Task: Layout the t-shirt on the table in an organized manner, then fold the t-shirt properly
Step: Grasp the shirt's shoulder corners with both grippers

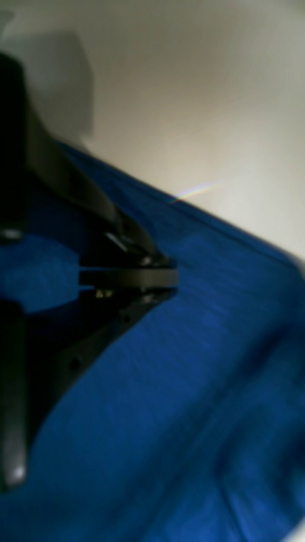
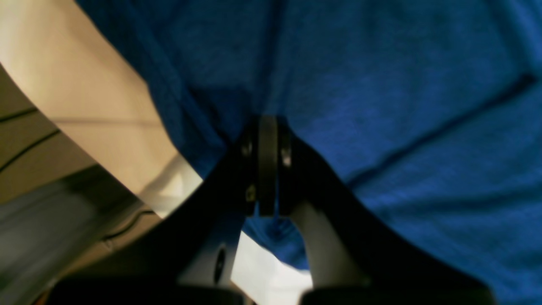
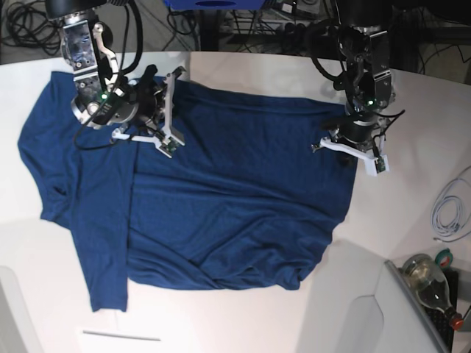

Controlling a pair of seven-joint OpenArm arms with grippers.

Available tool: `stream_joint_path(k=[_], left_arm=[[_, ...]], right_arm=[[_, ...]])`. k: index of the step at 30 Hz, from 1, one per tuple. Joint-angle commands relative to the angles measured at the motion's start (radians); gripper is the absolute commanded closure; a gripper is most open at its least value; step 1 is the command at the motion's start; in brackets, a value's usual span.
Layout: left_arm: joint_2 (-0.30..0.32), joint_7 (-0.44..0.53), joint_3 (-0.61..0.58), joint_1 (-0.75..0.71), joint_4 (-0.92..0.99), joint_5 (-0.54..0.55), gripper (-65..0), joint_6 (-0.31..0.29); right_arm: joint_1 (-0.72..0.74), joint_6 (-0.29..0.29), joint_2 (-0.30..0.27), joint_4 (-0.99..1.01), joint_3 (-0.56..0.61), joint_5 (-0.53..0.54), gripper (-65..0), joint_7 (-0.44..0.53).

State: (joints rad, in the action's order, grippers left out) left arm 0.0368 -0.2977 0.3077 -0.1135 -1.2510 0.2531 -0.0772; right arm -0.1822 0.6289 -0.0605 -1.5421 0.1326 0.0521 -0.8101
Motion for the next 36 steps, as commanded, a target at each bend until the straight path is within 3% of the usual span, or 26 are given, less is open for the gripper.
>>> stream_joint_path(k=[1, 19, 26, 30, 36], left_arm=[[0.008, 0.027, 0.005, 0.019, 0.009, -0.016, 0.0, 0.003], [0.03, 0.027, 0.005, 0.031, 0.067, -0.042, 0.0, 0.003], [0.021, 0.018, -0.003, -0.039, -0.158, -0.039, 0.0, 0.003], [-0.01, -0.03, -0.006, -0.127, -0.276, -0.039, 0.0, -0.002], [-0.008, -0.068, 0.006, -0.216, -0.249, -0.039, 0.0, -0.003]], right_arm=[[0.005, 0.006, 0.003, -0.016, -0.003, 0.009, -1.5, 0.013], [-0.178, 0.009, -0.003, -0.07, -0.001, 0.009, -1.5, 0.015], [-0.202, 0.007, -0.029, -0.262, -0.014, 0.007, -1.5, -0.01], [-0.175, 0.003, -0.031, -0.257, -0.021, 0.005, -1.5, -0.015], [-0.156, 0.004, -0.023, -0.231, -0.245, 0.007, -1.5, 0.015]])
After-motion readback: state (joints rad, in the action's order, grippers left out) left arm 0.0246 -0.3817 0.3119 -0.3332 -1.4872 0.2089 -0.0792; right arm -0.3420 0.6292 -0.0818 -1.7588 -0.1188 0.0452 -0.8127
